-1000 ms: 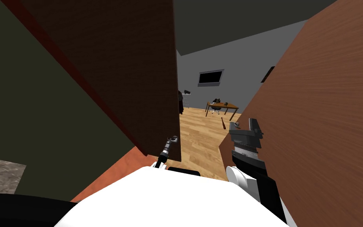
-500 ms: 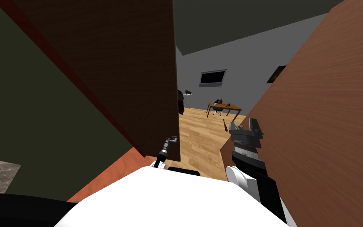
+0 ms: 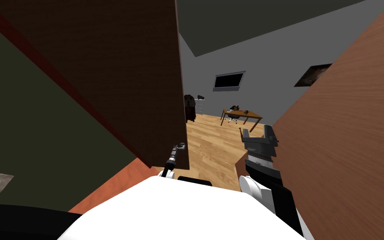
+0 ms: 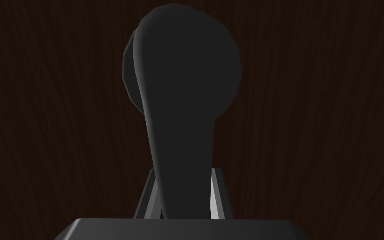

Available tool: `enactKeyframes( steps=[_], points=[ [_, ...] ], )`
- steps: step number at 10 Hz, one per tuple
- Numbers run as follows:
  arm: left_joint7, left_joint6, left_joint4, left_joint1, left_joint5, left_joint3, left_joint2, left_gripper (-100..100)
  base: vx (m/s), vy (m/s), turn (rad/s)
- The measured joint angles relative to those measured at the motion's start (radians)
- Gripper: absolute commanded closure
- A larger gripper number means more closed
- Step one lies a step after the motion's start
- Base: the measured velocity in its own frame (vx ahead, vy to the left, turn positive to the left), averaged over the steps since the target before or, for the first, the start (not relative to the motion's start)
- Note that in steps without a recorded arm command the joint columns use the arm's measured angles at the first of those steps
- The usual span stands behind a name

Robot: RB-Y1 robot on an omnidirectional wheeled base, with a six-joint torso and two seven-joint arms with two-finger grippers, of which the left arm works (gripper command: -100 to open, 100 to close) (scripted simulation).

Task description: Push the door open

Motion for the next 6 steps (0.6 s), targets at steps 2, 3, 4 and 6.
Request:
enactKeyframes(
  steps=[2, 3, 4, 6],
  points=[
    [-0.004, -0.009, 0.018, -0.012, 0.012, 0.030, -0.006, 100, 0.179, -0.100, 0.088],
    [-0.008, -0.010, 0.019, -0.013, 0.016, 0.044, -0.012, 100, 0.160, -0.104, 0.068],
    [-0.012, -0.009, 0.018, -0.015, 0.021, 0.056, -0.017, 100, 0.144, -0.060, 0.057],
    [-0.017, -0.009, 0.025, -0.020, 0.029, 0.078, -0.028, 100, 0.117, -0.042, 0.045]
  ],
)
